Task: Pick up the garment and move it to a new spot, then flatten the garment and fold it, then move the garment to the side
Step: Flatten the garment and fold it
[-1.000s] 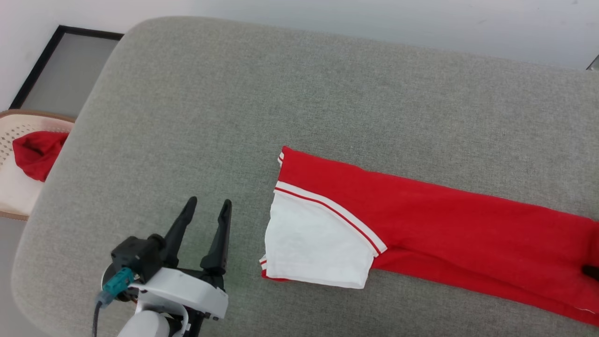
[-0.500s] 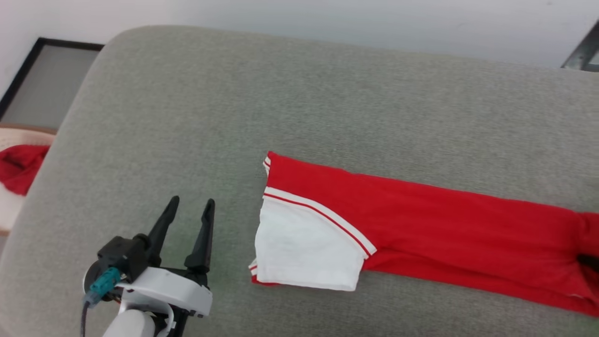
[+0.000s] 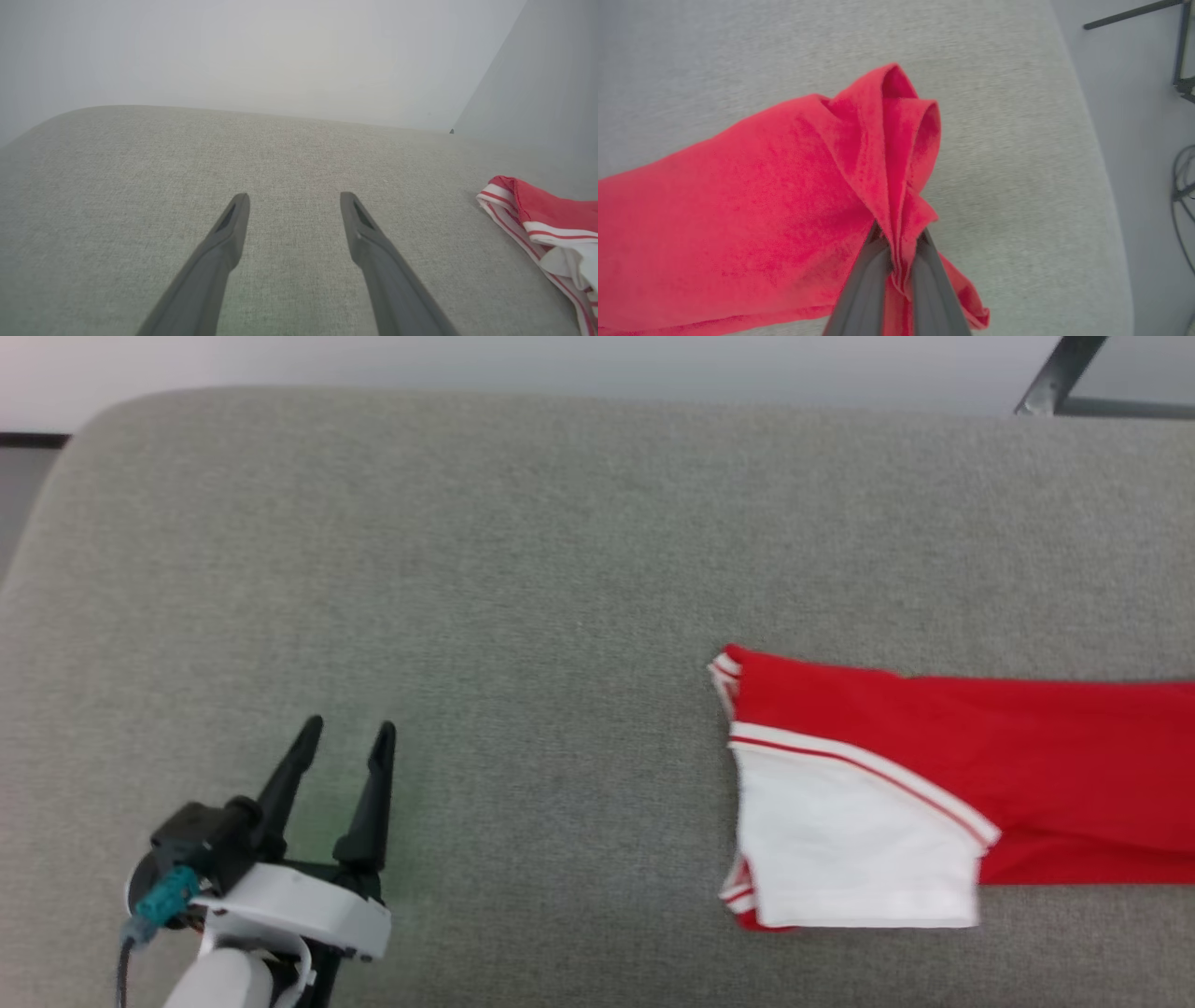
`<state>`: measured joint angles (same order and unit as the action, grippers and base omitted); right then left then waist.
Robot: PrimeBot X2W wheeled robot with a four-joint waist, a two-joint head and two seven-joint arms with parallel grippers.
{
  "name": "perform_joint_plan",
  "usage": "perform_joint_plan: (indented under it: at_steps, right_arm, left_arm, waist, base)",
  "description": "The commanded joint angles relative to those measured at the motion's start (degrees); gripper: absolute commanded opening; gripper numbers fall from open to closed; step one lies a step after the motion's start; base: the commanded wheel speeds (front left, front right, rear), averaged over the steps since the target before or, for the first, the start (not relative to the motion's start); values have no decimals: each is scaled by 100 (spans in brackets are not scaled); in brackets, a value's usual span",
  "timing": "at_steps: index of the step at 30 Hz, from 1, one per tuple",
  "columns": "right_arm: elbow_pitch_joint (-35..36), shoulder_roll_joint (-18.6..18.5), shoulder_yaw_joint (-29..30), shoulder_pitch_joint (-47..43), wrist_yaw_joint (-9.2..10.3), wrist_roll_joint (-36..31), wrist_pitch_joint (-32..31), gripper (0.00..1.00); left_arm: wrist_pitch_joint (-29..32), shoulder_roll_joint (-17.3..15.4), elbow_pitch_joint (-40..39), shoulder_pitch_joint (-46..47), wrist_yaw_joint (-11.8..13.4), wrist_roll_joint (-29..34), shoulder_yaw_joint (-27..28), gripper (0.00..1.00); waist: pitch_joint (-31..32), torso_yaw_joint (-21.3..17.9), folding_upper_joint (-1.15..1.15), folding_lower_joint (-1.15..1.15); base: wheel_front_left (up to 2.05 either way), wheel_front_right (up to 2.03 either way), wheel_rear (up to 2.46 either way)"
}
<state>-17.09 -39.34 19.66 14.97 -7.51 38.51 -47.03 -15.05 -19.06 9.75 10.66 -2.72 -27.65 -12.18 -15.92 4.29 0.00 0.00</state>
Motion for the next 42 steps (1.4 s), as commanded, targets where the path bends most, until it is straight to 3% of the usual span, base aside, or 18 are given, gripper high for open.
perform_joint_plan:
  at_steps: [1,7,11,25,30,37,38,39,40,41,42]
  right_arm:
    - [-131,-179,203,125,5,-199,152,0]
    - [-326,-228,216,320,4,-189,334,0]
    - [44,-123,-316,317,4,-28,291,0]
    - [2792,345,-2683,421,4,843,-443,0]
    - [2935,551,-3290,529,3,759,-505,0]
    - [2543,770,-3726,755,4,609,-246,0]
    - [2488,786,-3788,758,3,603,-207,11]
    - [2441,814,-3821,759,3,589,-145,36]
    - [2396,829,-3844,750,3,581,-94,49]
    - [2353,832,-3881,730,3,577,-46,100]
    - [2345,826,-3950,716,3,581,6,100]
  left_arm:
    - [30,-62,-60,127,-21,3,28,100]
    - [87,-108,-81,204,-14,0,14,100]
    - [86,-75,-16,169,2,-50,0,100]
    - [42,127,216,-52,-19,-224,-53,100]
    - [18,198,282,-104,-31,-248,-36,100]
    - [-1,276,355,-8,-77,-207,-75,100]
    - [0,287,366,-1,-80,-203,-71,100]
    - [1,292,378,-2,-84,-201,-67,100]
    - [-2,293,390,-13,-84,-198,-61,100]
    - [-4,291,405,-33,-88,-200,-50,100]
    - [-6,286,417,-62,-89,-202,-40,100]
  waist:
    - [-234,-201,0,0]
    - [-290,-241,0,0]
    - [-182,-271,0,0]
    - [341,-16,0,0]
    - [352,173,0,0]
    - [327,348,0,0]
    - [333,358,0,0]
    - [342,362,0,0]
    - [354,360,0,0]
    - [372,351,0,0]
    - [395,338,0,0]
  base:
    - [0,0,0]
    - [0,0,0]
    - [0,0,0]
    - [0,0,0]
    - [0,0,0]
    - [0,0,0]
    - [0,0,0]
    - [0,0,0]
    - [0,0,0]
    - [0,0,0]
    - [0,0,0]
